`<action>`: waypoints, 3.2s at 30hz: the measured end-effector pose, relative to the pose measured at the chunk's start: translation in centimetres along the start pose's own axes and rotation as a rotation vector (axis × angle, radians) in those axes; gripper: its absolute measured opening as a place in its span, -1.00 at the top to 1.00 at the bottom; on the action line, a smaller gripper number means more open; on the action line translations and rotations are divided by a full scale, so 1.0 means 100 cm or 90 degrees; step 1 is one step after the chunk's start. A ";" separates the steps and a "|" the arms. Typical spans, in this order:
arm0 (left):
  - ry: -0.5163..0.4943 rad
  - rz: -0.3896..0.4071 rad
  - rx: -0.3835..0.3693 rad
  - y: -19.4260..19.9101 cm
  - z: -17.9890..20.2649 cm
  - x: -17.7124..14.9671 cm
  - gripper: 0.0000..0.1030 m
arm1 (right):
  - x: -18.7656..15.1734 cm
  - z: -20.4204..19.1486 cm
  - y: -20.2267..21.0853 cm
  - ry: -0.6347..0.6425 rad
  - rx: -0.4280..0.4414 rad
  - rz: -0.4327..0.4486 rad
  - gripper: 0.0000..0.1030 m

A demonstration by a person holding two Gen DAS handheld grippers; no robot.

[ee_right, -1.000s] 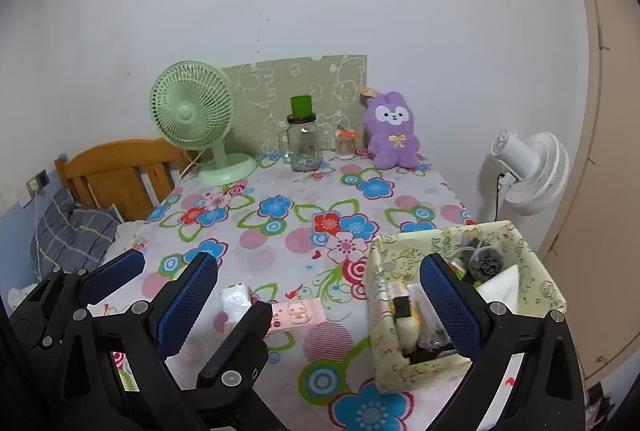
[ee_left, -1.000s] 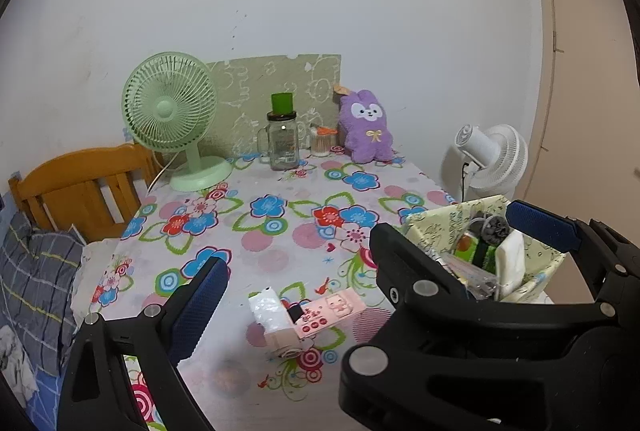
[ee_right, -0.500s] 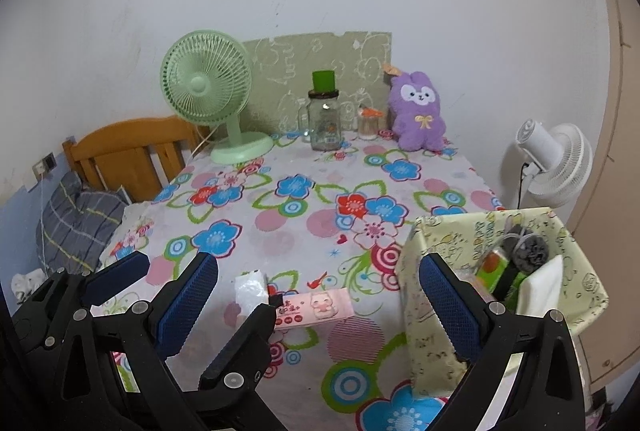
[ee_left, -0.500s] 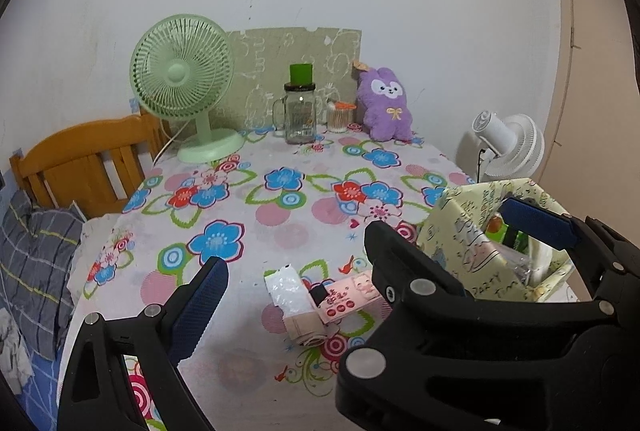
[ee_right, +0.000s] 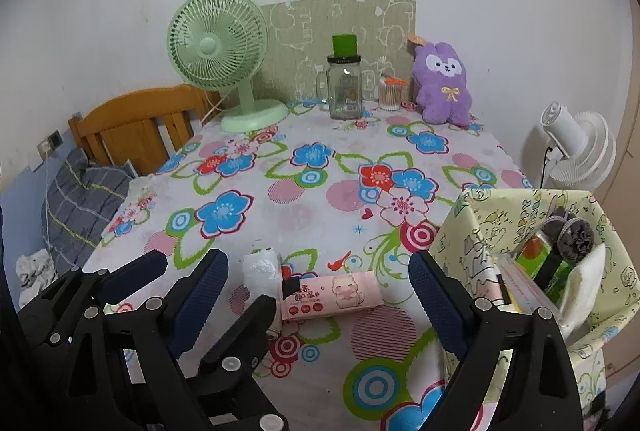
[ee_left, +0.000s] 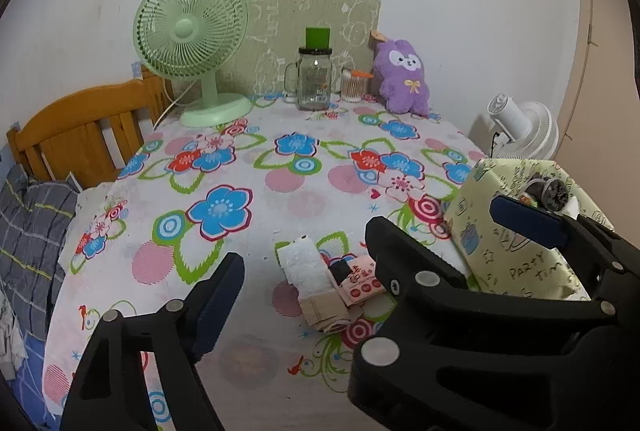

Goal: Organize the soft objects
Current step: 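Move both open tools toward the beige cloth bundle and pink wipes pack, then grasp the beige cloth bundle with the left tool while the right tool grasps the pink wipes pack, then lift the beige bundle and pink wipes pack in both tools off the table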

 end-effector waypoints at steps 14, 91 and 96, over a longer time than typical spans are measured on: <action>0.011 -0.050 0.014 -0.029 -0.012 -0.011 -0.38 | -0.012 -0.003 -0.034 -0.002 0.015 -0.063 -0.66; 0.005 -0.130 0.032 -0.088 -0.035 -0.021 0.43 | -0.026 -0.009 -0.123 -0.019 0.027 -0.195 0.00; 0.008 -0.132 0.026 -0.086 -0.033 -0.022 0.44 | -0.027 -0.011 -0.122 -0.009 0.030 -0.196 0.12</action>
Point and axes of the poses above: each gripper's, at about its wrist camera, not at the fingertips, and y roughly against the way its jaws point, z to its right, x to its top, the point moved 3 cm from there along -y, roughly the way its jaws point, and after that the axes turned 4 degrees about y, right-handed, at the moved point
